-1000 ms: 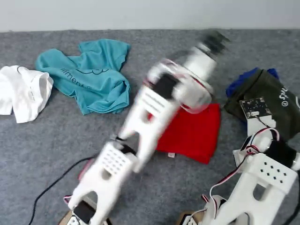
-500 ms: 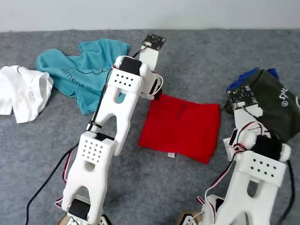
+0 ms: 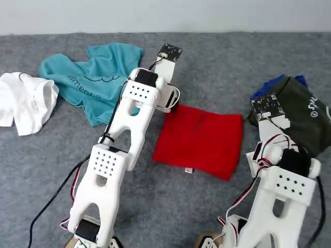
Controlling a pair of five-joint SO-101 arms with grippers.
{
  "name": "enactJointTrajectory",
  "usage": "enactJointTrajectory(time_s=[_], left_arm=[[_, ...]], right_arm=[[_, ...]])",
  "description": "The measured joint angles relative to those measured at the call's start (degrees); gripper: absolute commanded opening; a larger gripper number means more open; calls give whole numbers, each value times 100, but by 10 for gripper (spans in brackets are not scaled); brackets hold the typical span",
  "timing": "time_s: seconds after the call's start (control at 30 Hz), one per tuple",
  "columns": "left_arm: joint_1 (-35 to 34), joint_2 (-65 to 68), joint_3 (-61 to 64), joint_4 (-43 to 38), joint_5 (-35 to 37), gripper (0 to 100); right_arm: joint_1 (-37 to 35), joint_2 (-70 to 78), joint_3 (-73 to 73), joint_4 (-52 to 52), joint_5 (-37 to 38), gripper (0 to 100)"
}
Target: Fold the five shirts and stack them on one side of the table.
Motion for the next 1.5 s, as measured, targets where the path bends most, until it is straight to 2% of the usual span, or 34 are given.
enactJointTrajectory(time_s=[0.23, 0.57, 0.73, 0.9, 1.03, 1.13, 1.23, 1.5], left_arm=[[-237, 545, -501, 0, 0, 211], [-308, 615, -1213, 290, 0, 210], [-308, 615, -2048, 1002, 0, 210], [-334, 413, -2734, 1389, 0, 213], [-343, -26, -2514, 1415, 0, 214], [-343, -387, -2004, 1415, 0, 214], [-343, -712, -1371, 1415, 0, 214], [-343, -1380, -105, 1415, 0, 214]], right_arm=[[0, 0, 0, 0, 0, 273], [0, 0, 0, 0, 0, 273], [-18, 0, 0, -62, 0, 276], [-589, 114, 0, -492, -88, 278], [-1099, 633, 0, -958, -316, 328], [-1459, 1116, 0, -1143, -457, 392], [-1829, 1451, 0, -1143, -510, 406], [-1873, 1574, 26, -1380, -527, 406]])
